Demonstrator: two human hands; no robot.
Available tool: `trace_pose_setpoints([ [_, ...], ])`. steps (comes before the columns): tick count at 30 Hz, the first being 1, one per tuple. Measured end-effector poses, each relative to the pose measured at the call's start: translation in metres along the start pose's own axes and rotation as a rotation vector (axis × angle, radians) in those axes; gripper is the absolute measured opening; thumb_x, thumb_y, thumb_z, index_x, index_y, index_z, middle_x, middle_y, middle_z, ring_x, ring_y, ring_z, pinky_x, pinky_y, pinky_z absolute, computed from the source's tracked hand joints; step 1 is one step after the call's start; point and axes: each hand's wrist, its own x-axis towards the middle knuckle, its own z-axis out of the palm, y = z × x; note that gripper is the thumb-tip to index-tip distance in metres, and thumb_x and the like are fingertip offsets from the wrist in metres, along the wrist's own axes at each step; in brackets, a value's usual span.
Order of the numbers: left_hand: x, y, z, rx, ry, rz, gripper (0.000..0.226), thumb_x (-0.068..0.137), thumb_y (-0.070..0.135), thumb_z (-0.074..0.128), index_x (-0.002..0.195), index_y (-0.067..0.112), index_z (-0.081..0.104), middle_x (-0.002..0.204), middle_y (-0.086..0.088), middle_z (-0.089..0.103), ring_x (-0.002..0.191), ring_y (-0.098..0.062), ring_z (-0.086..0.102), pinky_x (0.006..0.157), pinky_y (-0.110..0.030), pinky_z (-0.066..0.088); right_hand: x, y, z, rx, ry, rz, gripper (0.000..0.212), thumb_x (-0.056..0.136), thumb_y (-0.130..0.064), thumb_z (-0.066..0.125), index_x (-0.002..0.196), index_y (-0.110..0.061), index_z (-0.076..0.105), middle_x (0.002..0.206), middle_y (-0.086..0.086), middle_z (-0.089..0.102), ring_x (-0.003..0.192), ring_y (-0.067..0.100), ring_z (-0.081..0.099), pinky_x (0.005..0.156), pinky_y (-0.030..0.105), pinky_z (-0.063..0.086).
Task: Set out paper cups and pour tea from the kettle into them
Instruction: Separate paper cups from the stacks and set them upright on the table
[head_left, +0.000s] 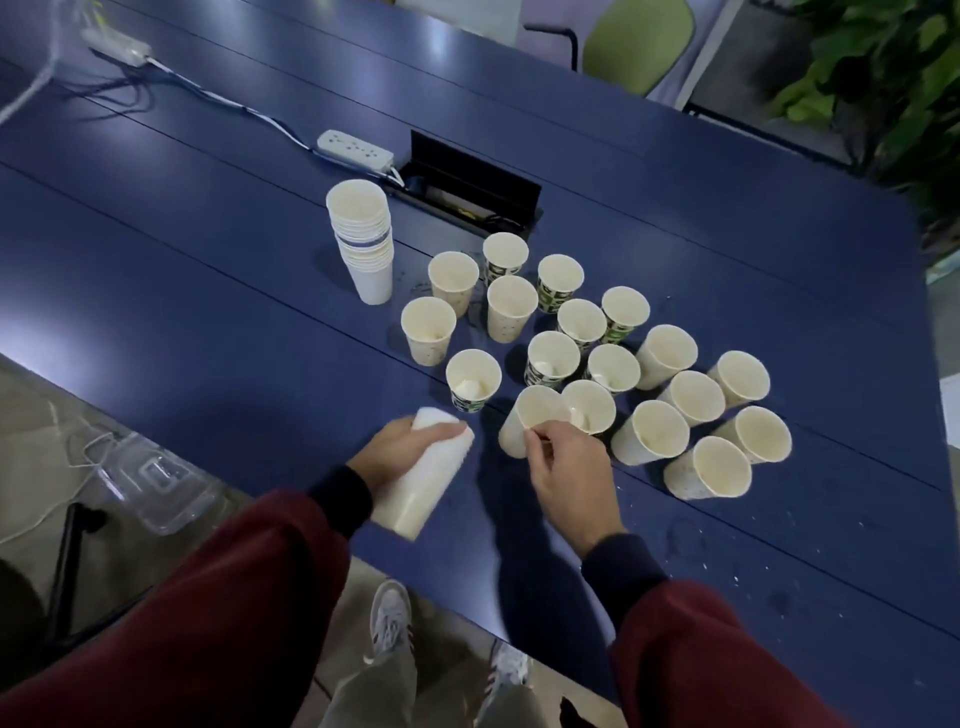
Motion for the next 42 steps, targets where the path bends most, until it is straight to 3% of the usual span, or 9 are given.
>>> trace_pose_setpoints([
  [2,0.009,0.017,-0.006,-0.098,-0.015,-0.013,0.043,0.082,0.045,0.077,0.107,0.010,0.072,0.095,-0.015,0.075,0.080,-0.027,0.070,0.075,-0.039,0.056,0.001,-0.003,0.009,-0.039,0.008,0.046,0.023,0.097,-0.019,0.059,0.078,-0.008,0.065,0.080,0.013,0.068,0.073,0.035,0.059,0.064,0.039,0.041],
  [7,0.029,0.046,0.001,-0.253,-0.173,-0.067,0.050,0.089,0.043,0.069,0.121,0.004,0.065,0.095,-0.016,0.069,0.088,-0.030,0.065,0.097,-0.047,0.052,0.001,-0.011,0.017,-0.070,0.042,0.118,0.018,0.095,-0.021,0.063,0.084,-0.009,0.068,0.085,0.011,0.070,0.077,0.034,0.061,0.066,0.039,0.045],
  [12,0.041,0.055,0.009,-0.273,-0.205,-0.098,0.038,0.094,0.042,0.063,0.119,0.013,0.064,0.097,-0.016,0.069,0.085,-0.028,0.066,0.090,-0.043,0.055,0.004,-0.015,0.017,-0.050,0.004,0.163,0.017,0.095,-0.026,0.061,0.092,-0.011,0.070,0.091,0.008,0.070,0.083,0.029,0.062,0.071,0.038,0.048],
  [17,0.044,0.047,-0.008,-0.084,-0.160,-0.096,0.048,0.088,0.043,0.070,0.118,0.005,0.068,0.097,-0.018,0.073,0.084,-0.028,0.069,0.066,-0.032,0.058,0.013,-0.024,0.022,-0.019,-0.017,0.138,0.019,0.097,-0.024,0.060,0.096,-0.009,0.071,0.095,0.009,0.067,0.086,0.029,0.061,0.074,0.042,0.050],
  [25,0.029,0.030,-0.043,0.205,-0.225,-0.098,0.058,0.070,0.052,0.083,0.109,0.011,0.072,0.100,-0.011,0.076,0.094,-0.027,0.073,0.085,-0.040,0.058,0.011,-0.045,0.030,0.062,0.137,0.098,0.022,0.094,-0.032,0.057,0.108,-0.015,0.062,0.106,0.000,0.056,0.078,0.021,0.063,0.068,0.037,0.051],
  [28,0.018,0.026,-0.036,0.379,-0.373,-0.022,0.033,0.081,0.039,0.079,0.101,0.013,0.074,0.098,-0.005,0.077,0.093,-0.021,0.071,0.083,-0.033,0.054,-0.002,-0.055,0.031,0.150,0.062,0.036,0.018,0.096,-0.037,0.059,0.095,-0.020,0.065,0.090,-0.007,0.062,0.073,0.010,0.057,0.066,0.029,0.047],
  [32,0.013,0.014,-0.010,0.589,-0.319,0.132,0.019,0.076,0.027,0.079,0.084,0.022,0.062,0.084,0.007,0.069,0.077,-0.010,0.062,0.072,-0.027,0.049,-0.024,-0.054,0.033,0.236,-0.136,0.134,0.028,0.103,-0.033,0.052,0.079,-0.021,0.059,0.063,-0.011,0.059,0.062,0.011,0.054,0.060,0.033,0.043],
  [38,0.010,0.006,0.029,0.607,-0.352,0.235,0.021,0.075,0.026,0.081,0.079,0.029,0.060,0.078,0.016,0.066,0.072,-0.001,0.058,0.066,-0.019,0.044,-0.045,-0.035,0.013,0.322,-0.098,0.275,0.031,0.106,-0.027,0.046,0.078,-0.015,0.052,0.062,0.006,0.062,0.049,0.021,0.059,0.053,0.047,0.051],
  [42,0.006,0.001,0.053,0.857,-0.341,0.248,0.042,0.070,0.050,0.083,0.095,0.022,0.063,0.096,0.008,0.067,0.089,-0.012,0.062,0.080,-0.033,0.049,-0.066,-0.006,-0.013,0.432,0.032,0.454,0.026,0.108,-0.020,0.042,0.086,-0.011,0.052,0.066,0.010,0.064,0.048,0.017,0.063,0.051,0.041,0.056],
])
